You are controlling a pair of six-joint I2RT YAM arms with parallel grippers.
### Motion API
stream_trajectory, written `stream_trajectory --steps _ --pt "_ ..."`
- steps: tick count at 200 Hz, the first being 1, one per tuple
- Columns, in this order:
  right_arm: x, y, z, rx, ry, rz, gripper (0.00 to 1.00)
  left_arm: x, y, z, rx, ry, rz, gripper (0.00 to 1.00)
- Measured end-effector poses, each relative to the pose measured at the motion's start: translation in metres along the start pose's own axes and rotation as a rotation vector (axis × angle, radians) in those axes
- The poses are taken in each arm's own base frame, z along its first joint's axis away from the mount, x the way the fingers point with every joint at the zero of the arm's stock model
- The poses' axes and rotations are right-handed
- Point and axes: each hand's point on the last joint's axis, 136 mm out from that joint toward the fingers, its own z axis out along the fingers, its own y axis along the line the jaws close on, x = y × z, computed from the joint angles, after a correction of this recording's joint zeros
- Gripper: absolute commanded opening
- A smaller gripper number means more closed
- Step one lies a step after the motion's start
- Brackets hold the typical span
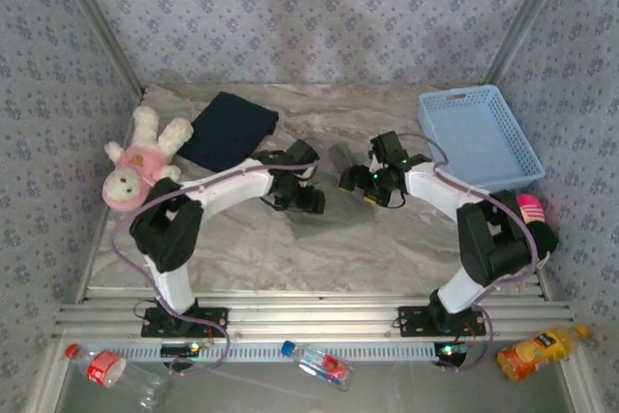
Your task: Fold and stack the mixed laundry pile
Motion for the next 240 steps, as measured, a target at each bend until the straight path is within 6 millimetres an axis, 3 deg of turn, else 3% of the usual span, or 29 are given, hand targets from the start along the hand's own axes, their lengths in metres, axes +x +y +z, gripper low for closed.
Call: stream_trajectory --steps 11,15,29,44,59,87,142,170,192,219,240 --pt "-0.010 0.011 -0.013 -0.017 -0.030 -0.038 0.94 -0.012 0.005 -0.022 0.019 -0.054 -0.032 0.88" --pt "-0.014 0.014 -0.017 -0.021 -0.041 -0.052 1.00 -0.016 0.007 -0.030 0.025 -0.077 -0.049 0.96" --pt "-0.027 0.022 -0.027 -0.028 -0.072 -0.103 1.00 -0.030 0.019 -0.055 0.053 -0.156 -0.103 0.98" --pt "-0.036 0.023 -0.029 -0.010 -0.086 -0.153 1.00 -0.034 0.035 -0.065 0.071 -0.201 -0.163 1.00" --pt "-0.041 0.016 -0.022 0.026 -0.072 -0.191 1.00 -0.031 0.053 -0.056 0.073 -0.204 -0.225 1.00" --pt "-0.049 0.001 0.007 0.098 -0.027 -0.256 1.00 -0.011 0.070 -0.021 0.060 -0.139 -0.301 0.96" --pt "-0.032 -0.026 0.051 0.190 0.079 -0.307 0.98 -0.019 0.066 0.020 0.092 -0.128 -0.341 0.71" --pt "-0.019 -0.016 0.060 0.194 0.098 -0.352 0.87 -0.013 0.061 0.042 0.080 -0.094 -0.328 0.61" --pt "-0.009 -0.005 0.067 0.187 0.105 -0.377 0.74 -0.019 0.053 0.043 0.089 -0.101 -0.323 0.55" --pt "-0.006 -0.002 0.072 0.184 0.108 -0.367 0.46 -0.024 0.042 0.052 0.097 -0.097 -0.309 0.47" --pt "-0.006 -0.003 0.072 0.175 0.113 -0.353 0.28 -0.030 0.039 0.055 0.100 -0.099 -0.315 0.32"
